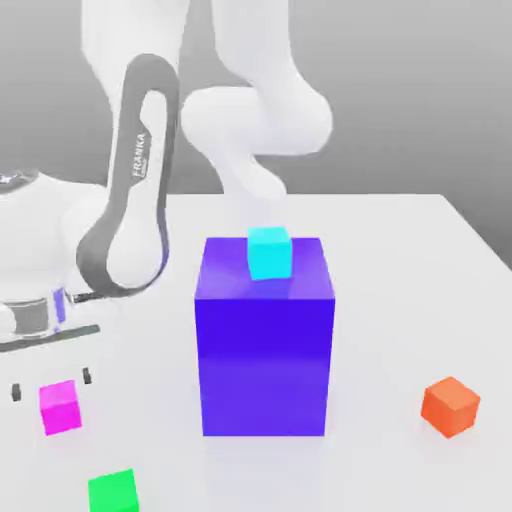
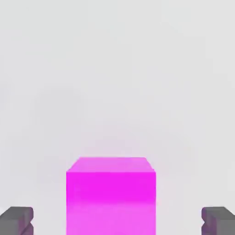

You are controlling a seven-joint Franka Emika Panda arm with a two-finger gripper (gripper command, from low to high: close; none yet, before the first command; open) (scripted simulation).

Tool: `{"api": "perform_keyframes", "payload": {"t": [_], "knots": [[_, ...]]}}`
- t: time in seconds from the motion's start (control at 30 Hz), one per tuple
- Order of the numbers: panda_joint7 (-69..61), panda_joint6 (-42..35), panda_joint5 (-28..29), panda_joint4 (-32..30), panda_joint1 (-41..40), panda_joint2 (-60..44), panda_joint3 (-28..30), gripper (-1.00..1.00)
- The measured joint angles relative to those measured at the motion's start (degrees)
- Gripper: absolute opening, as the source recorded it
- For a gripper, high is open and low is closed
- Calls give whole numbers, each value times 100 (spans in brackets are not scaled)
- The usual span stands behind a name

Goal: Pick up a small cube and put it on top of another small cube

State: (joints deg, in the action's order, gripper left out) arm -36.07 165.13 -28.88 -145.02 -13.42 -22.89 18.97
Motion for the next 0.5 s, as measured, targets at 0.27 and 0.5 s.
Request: {"api": "perform_keyframes", "payload": {"t": [0.27, 0.5], "knots": [[-69, 54, -87, 24, -93, -88, -111, -100], [824, -673, 1179, -235, 663, 942, 863, -100]]}}
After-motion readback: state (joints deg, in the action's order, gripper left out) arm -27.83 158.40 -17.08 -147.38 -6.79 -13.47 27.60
